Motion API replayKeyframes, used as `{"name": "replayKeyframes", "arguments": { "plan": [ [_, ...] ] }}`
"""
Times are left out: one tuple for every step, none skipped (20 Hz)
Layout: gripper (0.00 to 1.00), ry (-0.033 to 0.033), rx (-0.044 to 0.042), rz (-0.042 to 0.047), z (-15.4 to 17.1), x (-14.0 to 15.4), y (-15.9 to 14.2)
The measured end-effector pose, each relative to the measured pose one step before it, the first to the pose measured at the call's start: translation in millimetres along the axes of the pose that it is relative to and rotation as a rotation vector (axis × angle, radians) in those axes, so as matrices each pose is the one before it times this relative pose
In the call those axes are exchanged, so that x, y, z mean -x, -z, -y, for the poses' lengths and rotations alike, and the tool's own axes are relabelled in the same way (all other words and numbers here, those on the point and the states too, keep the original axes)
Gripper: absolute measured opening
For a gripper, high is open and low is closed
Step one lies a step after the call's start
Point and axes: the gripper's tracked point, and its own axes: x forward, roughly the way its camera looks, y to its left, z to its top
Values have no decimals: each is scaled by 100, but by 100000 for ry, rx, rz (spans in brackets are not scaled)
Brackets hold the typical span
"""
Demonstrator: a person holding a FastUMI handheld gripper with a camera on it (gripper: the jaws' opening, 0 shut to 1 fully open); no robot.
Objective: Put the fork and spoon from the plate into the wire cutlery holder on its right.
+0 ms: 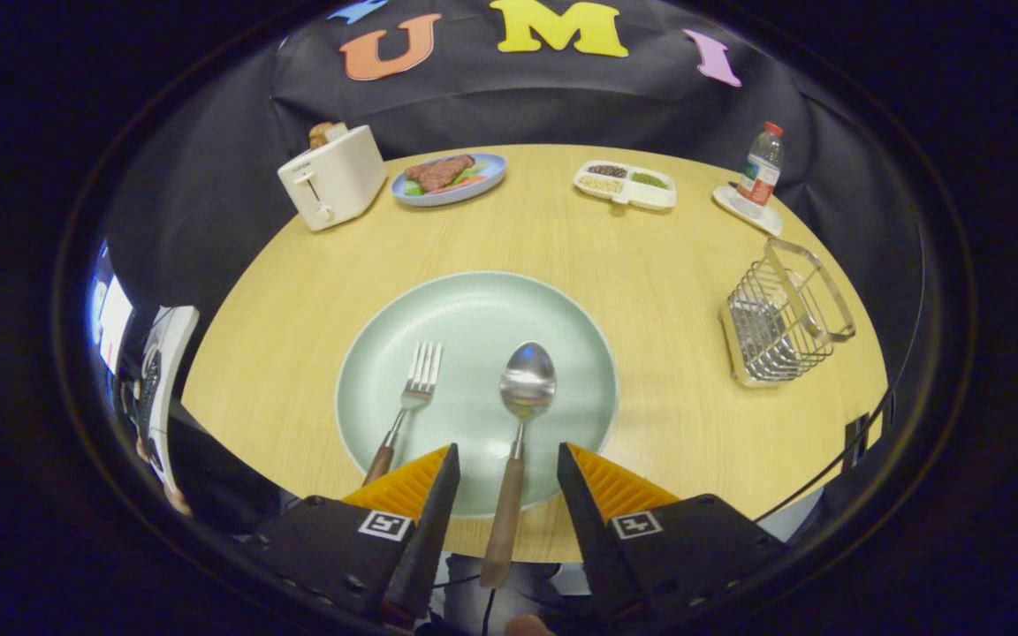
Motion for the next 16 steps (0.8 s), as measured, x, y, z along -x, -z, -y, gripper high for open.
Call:
{"name": "replayKeyframes", "arguments": {
  "plan": [
    [61,-220,-540,-621,-65,30,91],
    [55,-193,-198,-206,-51,10,-80],
    [54,-204,-35,-320,-74,-138,101],
    [49,1562,-1302,-2289,191,-477,786],
    [44,-811,-1338,-2005,-259,323,-20],
    [27,-290,-220,-816,-46,-90,-10],
    [26,518,-64,-358,-67,110,71],
    [26,2068,22,-890,258,30,116],
    [25,75,-875,-112,-16,-200,8],
    [12,-205,256,-1047,-78,378,140],
    [12,-44,-63,-217,119,-403,93],
    [13,-718,-2660,443,205,234,-64],
    [5,-1529,-1386,-1108,-198,-171,127],
    [4,-1523,-1573,577,53,16,-260],
    [1,-845,-1645,-136,32,-69,12],
    [1,-685,-609,185,-65,30,-67]
  ]
}}
